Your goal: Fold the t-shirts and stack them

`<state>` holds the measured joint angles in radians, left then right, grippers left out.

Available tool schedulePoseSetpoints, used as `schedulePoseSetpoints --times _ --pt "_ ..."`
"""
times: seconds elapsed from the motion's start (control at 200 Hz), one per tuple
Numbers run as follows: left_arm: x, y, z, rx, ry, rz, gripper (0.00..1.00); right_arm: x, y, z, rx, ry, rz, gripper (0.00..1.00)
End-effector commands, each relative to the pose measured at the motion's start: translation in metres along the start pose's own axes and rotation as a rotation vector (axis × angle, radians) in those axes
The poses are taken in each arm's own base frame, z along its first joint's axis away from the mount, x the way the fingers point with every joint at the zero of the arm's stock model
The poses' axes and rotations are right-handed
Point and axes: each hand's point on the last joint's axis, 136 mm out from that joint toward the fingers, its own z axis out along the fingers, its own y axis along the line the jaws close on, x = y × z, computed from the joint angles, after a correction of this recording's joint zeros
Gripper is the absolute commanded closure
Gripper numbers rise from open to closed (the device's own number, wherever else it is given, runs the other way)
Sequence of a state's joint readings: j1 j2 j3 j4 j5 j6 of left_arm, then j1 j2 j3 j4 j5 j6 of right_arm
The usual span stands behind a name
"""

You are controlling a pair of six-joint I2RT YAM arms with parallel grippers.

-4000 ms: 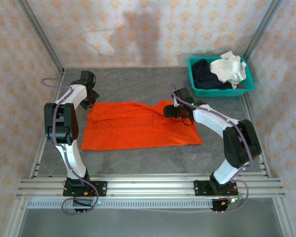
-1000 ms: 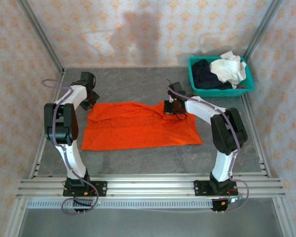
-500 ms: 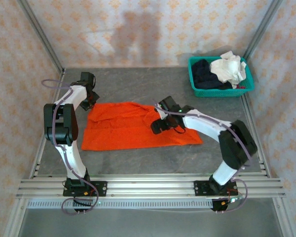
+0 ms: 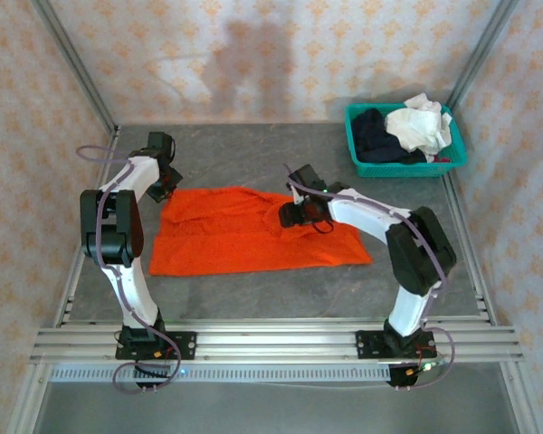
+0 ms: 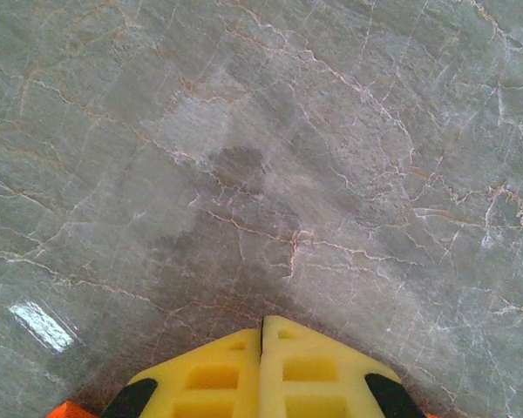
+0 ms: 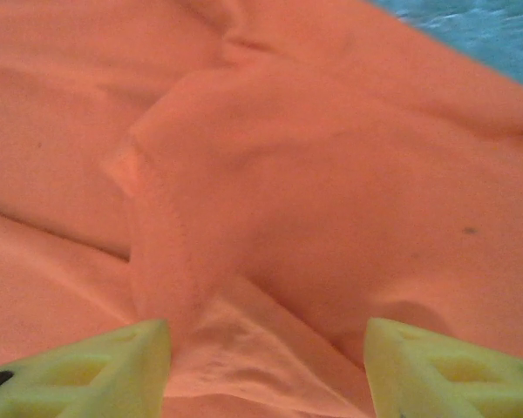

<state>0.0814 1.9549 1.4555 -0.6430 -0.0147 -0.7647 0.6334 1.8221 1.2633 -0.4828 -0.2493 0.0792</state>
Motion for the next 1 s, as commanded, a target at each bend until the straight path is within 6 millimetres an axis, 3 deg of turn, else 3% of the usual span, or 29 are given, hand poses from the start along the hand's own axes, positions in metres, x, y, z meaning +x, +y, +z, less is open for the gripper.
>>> schedulePoseSetpoints --times 0.0,0.13,0.4,0.45,0.56,0.691,0.721,0.866,0.996 --pt "-0.005 0.006 -0.011 0.001 -0.016 -0.013 1.0 -0.002 -0.001 0.004 0.053 0.034 -0.049 0.44" --pt "-0.006 0.007 -0.012 -0.004 -0.02 -0.007 1.0 -0.003 0.0 0.012 0.053 0.045 -0.061 0.61" --pt "-0.006 0.007 -0.012 -0.005 -0.017 -0.008 1.0 0.004 0.005 0.021 0.019 0.101 -0.098 0.61" --pt "-0.005 0.007 -0.012 -0.005 -0.017 -0.008 1.0 0.005 0.005 0.021 0.022 0.109 -0.099 0.69" --pt "-0.006 0.007 -0.013 -0.005 -0.019 -0.007 1.0 0.0 0.003 0.013 0.04 0.079 -0.1 1.0" --pt "-0.006 0.007 -0.013 -0.008 -0.019 -0.005 1.0 -0.011 -0.003 -0.003 0.076 0.026 -0.11 1.0" --pt "-0.011 0.005 -0.025 0.014 -0.039 -0.01 1.0 -0.015 -0.005 -0.007 0.088 0.01 -0.109 1.0" --pt "-0.012 0.003 -0.032 0.033 -0.044 -0.012 1.0 -0.039 -0.017 -0.032 0.125 -0.108 -0.082 1.0" --pt "-0.019 -0.002 -0.048 0.07 -0.065 -0.018 1.0 -0.065 -0.04 -0.055 0.167 -0.21 -0.037 1.0"
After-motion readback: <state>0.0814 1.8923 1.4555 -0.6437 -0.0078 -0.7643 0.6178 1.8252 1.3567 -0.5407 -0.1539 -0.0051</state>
